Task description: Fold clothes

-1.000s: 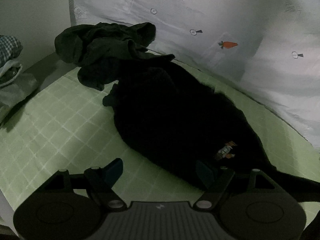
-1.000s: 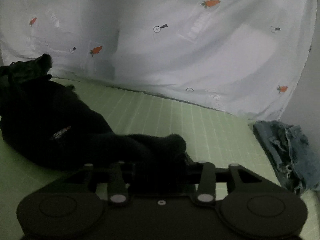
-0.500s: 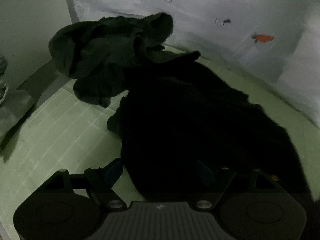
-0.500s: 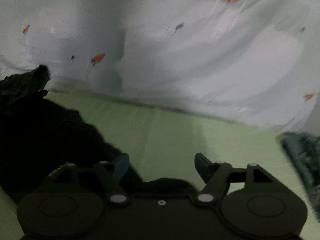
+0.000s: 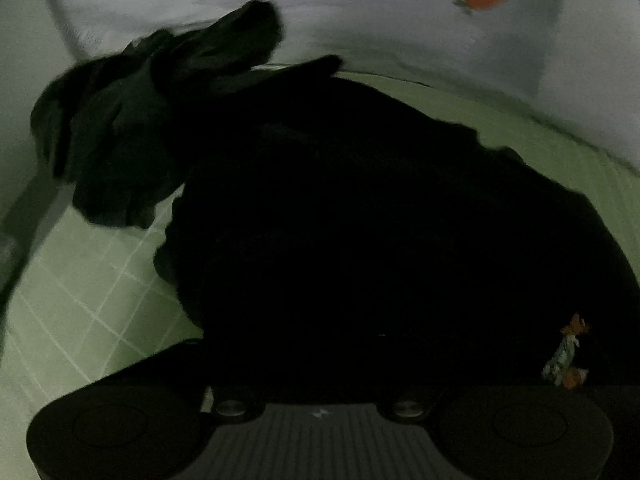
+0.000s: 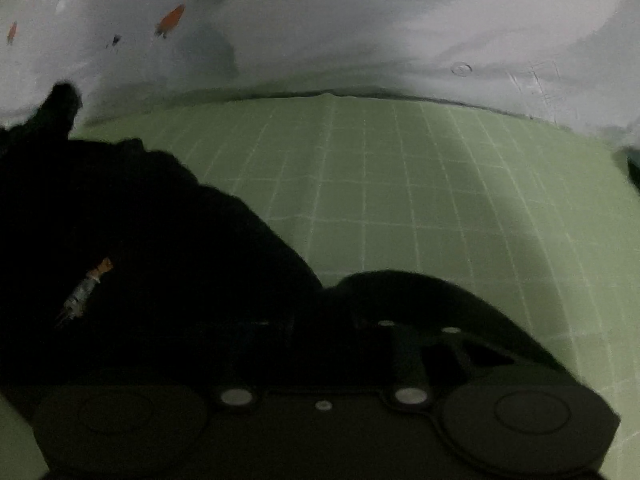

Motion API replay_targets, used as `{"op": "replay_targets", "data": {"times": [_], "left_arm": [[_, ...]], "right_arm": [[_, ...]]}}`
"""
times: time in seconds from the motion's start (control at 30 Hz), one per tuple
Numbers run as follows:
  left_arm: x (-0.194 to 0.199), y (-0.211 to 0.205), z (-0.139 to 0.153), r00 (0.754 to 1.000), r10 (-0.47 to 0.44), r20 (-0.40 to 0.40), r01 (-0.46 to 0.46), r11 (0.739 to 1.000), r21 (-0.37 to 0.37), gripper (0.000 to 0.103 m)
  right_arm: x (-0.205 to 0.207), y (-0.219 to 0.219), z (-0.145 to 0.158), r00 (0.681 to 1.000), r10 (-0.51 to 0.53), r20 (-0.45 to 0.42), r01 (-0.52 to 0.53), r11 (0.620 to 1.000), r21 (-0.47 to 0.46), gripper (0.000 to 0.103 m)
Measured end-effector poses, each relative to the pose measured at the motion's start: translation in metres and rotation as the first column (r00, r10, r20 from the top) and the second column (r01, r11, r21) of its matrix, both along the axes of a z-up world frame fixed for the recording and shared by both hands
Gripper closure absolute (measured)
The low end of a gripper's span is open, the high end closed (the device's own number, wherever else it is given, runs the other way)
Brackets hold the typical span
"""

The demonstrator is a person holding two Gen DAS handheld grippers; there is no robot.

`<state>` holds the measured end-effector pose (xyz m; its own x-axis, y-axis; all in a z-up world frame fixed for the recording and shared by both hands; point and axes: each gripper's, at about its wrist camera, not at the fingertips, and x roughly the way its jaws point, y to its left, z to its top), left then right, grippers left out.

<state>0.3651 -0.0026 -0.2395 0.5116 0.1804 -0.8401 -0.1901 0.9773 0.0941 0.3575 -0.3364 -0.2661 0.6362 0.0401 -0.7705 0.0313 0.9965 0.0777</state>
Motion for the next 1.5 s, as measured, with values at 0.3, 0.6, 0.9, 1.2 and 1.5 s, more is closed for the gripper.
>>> {"op": "replay_targets", "data": {"times": [0.3,0.6,0.9,1.2,1.5], "left_arm": [[-0.061,-0.098,0.011,0.945,-0.324,-0.037,0.318,0.941,-0.115,0.084],[-0.087,-0.101,0.034,0.896,-0.445,-0.001,0.425,0.856,-0.293,0.072],[-0.074,-0.044,0.069,0.919,-0.378,0.110,0.387,0.817,-0.428,0.065],[-0.043,0.003,0.103,0.927,-0.300,0.226,0.369,0.839,-0.400,0.043],[0.062,-0.033,0.053,0.897,-0.421,0.137,0.437,0.890,-0.127,0.017]], "right_arm": [[-0.037,-0.067,-0.002,0.982,-0.190,0.020,0.190,0.963,-0.192,0.085],[-0.084,-0.122,0.008,0.931,-0.364,0.030,0.363,0.912,-0.190,0.076],[-0.059,-0.096,0.023,0.958,-0.265,0.107,0.277,0.952,-0.127,0.053],[-0.021,-0.071,0.014,0.984,-0.166,0.059,0.172,0.978,-0.117,0.043],[0.022,-0.071,-0.005,0.995,-0.094,0.018,0.096,0.985,-0.143,0.022]]}}
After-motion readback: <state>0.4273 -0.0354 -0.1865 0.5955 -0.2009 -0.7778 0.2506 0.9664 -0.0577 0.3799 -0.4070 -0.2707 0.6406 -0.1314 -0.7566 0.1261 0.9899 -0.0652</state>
